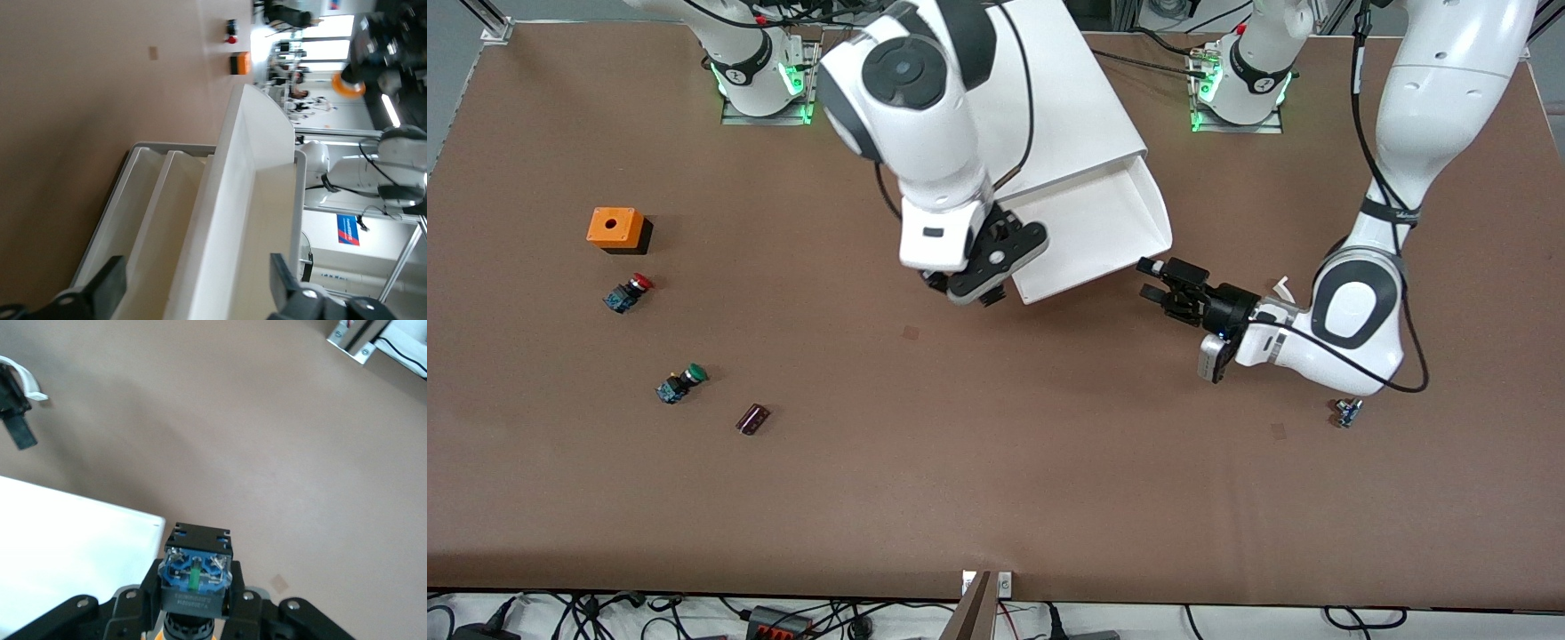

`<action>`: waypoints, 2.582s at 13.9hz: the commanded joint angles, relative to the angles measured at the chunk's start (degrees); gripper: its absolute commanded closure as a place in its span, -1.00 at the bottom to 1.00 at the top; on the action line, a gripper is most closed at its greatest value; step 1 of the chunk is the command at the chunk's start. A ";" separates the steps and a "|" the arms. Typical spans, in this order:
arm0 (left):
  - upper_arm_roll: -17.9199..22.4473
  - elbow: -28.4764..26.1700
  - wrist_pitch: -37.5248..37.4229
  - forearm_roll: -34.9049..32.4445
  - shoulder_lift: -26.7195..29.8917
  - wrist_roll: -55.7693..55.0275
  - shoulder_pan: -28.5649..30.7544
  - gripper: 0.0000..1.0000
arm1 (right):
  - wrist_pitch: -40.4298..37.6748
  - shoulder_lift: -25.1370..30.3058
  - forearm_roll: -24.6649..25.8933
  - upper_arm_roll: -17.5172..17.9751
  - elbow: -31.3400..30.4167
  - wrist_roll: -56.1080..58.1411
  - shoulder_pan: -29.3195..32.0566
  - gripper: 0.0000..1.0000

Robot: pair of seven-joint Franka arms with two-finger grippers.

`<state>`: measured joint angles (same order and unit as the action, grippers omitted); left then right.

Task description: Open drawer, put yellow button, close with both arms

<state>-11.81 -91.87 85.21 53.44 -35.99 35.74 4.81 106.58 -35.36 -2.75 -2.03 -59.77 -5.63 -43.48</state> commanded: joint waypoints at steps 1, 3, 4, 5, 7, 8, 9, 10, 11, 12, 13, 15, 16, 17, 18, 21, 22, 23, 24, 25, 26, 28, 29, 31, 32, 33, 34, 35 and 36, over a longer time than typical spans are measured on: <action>-0.32 6.16 -2.84 -7.97 2.07 -14.68 -0.15 -1.00 | -0.23 -0.77 -0.07 -0.51 2.91 -5.60 -3.44 1.00; -0.15 9.50 -5.04 -15.77 2.59 -21.46 -0.42 -1.00 | 0.91 -2.25 0.20 -0.86 2.91 -11.32 -7.38 1.00; -0.32 9.95 -4.96 -20.17 3.46 -24.72 -0.24 -1.00 | 1.44 -3.39 0.28 -1.04 2.99 -11.68 -8.54 1.00; -0.06 9.96 -4.79 -24.22 4.26 -27.27 -0.42 -1.00 | 2.22 -4.10 0.29 -0.95 2.99 -11.95 -8.90 1.00; -0.58 10.13 -4.87 -33.71 4.62 -30.36 -0.33 -1.00 | 2.93 -4.90 0.20 -0.52 2.99 -13.18 -8.99 1.00; -0.50 10.13 -4.87 -35.32 4.62 -31.94 -0.33 -1.00 | 2.67 -5.07 0.11 -0.25 2.91 -13.18 -8.99 1.00; -0.15 10.13 -4.79 -36.55 4.62 -35.09 -0.77 -1.00 | 2.15 -5.77 -0.15 -0.25 2.91 -13.18 -9.08 1.00; -0.50 10.40 -4.87 -39.17 4.70 -41.12 -0.94 -1.00 | 1.80 -6.30 -0.94 -0.16 2.82 -13.27 -9.08 1.00; -0.67 11.27 -4.87 -40.68 4.70 -48.58 -1.12 -1.00 | 0.92 -6.91 -2.34 -0.16 2.82 -13.27 -9.08 1.00; -0.59 12.15 -4.96 -41.04 4.36 -54.75 -0.86 -1.00 | 0.65 -7.18 -3.13 -0.16 2.73 -13.62 -9.08 1.00; -0.50 12.42 -4.87 -41.05 4.09 -57.77 -1.03 -1.00 | 0.48 -7.53 -3.23 -0.16 2.73 -13.62 -9.08 1.00; -0.58 12.68 -4.87 -40.61 3.56 -58.76 -1.21 -1.00 | -0.14 -7.97 -3.23 -0.16 2.64 -13.62 -9.34 1.00; -0.41 12.86 -4.96 -40.26 2.60 -58.85 -1.12 -1.00 | -0.14 -8.32 -3.23 -0.16 2.64 -13.71 -9.43 1.00; -0.15 12.86 -4.61 -40.34 1.99 -58.76 -0.69 -1.00 | -0.14 -8.59 -3.23 -0.16 2.64 -14.06 -9.43 1.00; 0.03 12.95 -4.17 -40.52 1.20 -58.42 -0.51 -1.00 | 0.12 -9.02 -3.58 -0.16 2.64 -15.11 -9.43 1.00; 0.12 15.49 -3.82 -40.78 -0.74 -58.15 -0.51 -1.00 | 0.91 -9.99 -4.11 -0.16 2.82 -16.69 -10.22 1.00; 0.12 15.50 -3.82 -40.87 -0.75 -58.15 -0.59 -1.00 | 0.91 -10.08 -4.11 -0.16 2.82 -16.87 -10.31 1.00; 0.12 15.50 -3.82 -40.96 -0.75 -58.15 -0.77 -1.00 | 0.91 -10.08 -4.28 -0.16 2.82 -17.05 -10.31 0.99; 0.12 15.50 -3.82 -41.39 -0.75 -58.24 -0.86 -1.00 | 0.91 -10.08 -4.28 -0.16 2.91 -17.83 -10.31 -0.22; 0.12 15.50 -3.82 -42.79 -0.75 -58.15 -0.94 -1.00 | 0.91 -10.00 -4.28 -0.25 2.99 -18.71 -10.22 -0.99; 0.03 15.50 -3.82 -44.46 -0.66 -58.15 -1.29 -1.00 | 0.83 -9.73 -4.28 -0.34 3.08 -18.81 -10.22 -1.00; -0.85 15.67 -3.64 -46.75 -0.57 -58.50 -1.47 -1.00 | -0.22 -8.77 -4.28 -0.60 5.26 -20.55 -9.87 -1.00; -0.76 15.58 -3.47 -46.76 -0.40 -58.59 -1.91 -1.00 | -1.10 -8.50 -4.20 -0.69 6.67 -21.26 -9.26 -1.00; -0.85 15.67 -2.95 -46.76 -0.13 -58.76 -2.18 -1.00 | -3.56 -6.93 -4.20 -1.13 7.83 -21.09 -6.29 -1.00; -0.85 15.67 -1.81 -46.76 -0.13 -58.76 -2.35 -1.00 | -4.79 -5.79 -4.11 -1.13 7.83 -20.92 -3.65 -1.00; -0.85 15.67 -0.23 -47.02 0.22 -58.85 -2.53 -1.00 | -6.45 -4.99 -4.02 -1.13 7.83 -20.40 -0.84 -1.00; -0.85 15.50 1.70 -47.11 1.27 -58.94 -2.88 -1.00 | -7.86 -4.38 -3.76 -1.22 7.83 -20.13 2.23 -1.00; -1.02 15.15 3.37 -47.11 2.32 -58.94 -3.40 -1.00 | -8.14 -4.20 -3.58 -1.04 7.65 -19.00 5.31 -1.00; -1.03 15.14 4.61 -47.11 2.94 -59.03 -4.89 -1.00 | -8.49 -4.19 -3.58 -1.04 7.39 -17.24 8.38 -1.00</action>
<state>-12.45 -76.79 88.03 8.12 -35.33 -22.15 1.87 99.73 -39.86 -5.94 -4.27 -52.24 -25.04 -40.54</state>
